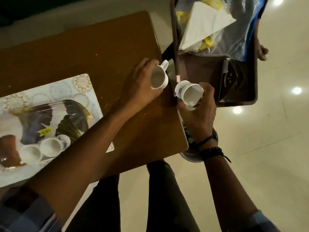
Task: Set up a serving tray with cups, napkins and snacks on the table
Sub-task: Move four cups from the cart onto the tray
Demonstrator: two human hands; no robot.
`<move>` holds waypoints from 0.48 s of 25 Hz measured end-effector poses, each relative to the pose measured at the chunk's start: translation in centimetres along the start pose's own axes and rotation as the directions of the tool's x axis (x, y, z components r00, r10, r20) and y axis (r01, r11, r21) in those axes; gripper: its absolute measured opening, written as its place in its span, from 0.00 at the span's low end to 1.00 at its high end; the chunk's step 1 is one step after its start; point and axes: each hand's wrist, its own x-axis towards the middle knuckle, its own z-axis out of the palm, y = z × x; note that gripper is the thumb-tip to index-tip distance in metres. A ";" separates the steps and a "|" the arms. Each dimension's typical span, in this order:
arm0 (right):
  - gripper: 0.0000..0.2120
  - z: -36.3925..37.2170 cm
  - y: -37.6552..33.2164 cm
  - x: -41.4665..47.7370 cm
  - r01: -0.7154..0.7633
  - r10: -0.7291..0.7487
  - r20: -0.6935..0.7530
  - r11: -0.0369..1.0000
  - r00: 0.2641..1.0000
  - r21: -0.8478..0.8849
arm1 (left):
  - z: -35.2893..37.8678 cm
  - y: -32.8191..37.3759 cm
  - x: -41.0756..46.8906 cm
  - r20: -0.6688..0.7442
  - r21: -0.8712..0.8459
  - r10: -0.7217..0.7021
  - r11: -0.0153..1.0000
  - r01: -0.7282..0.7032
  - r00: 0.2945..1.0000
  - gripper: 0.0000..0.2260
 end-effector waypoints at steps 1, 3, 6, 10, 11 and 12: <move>0.32 0.8 -1.2 -1.3 0.015 -0.015 0.039 1.000 0.999 0.006 | -1.3 -1.3 -1.8 -0.011 0.007 -0.032 0.999 0.032 0.999 0.30; 0.32 2.4 -3.2 -3.6 0.046 -0.048 0.114 0.999 0.992 0.021 | -3.2 -3.8 -5.1 -0.030 0.020 -0.094 0.995 0.095 0.995 0.32; 0.35 6.0 -6.9 -7.5 0.136 -0.136 0.240 0.991 0.961 0.018 | -6.8 -8.7 -10.4 -0.098 0.051 -0.189 0.979 0.195 0.977 0.32; 0.34 11.3 -11.0 -11.3 0.259 -0.260 0.409 0.964 0.875 0.059 | -11.8 -15.2 -16.8 -0.181 0.068 -0.312 0.942 0.328 0.933 0.30; 0.33 12.5 -12.0 -11.9 0.284 -0.283 0.445 0.957 0.850 0.066 | -12.8 -16.7 -18.1 -0.201 0.061 -0.330 0.936 0.348 0.922 0.29; 0.33 13.9 -13.0 -12.6 0.331 -0.321 0.482 0.941 0.815 0.067 | -14.0 -18.3 -19.4 -0.218 0.056 -0.347 0.929 0.367 0.912 0.28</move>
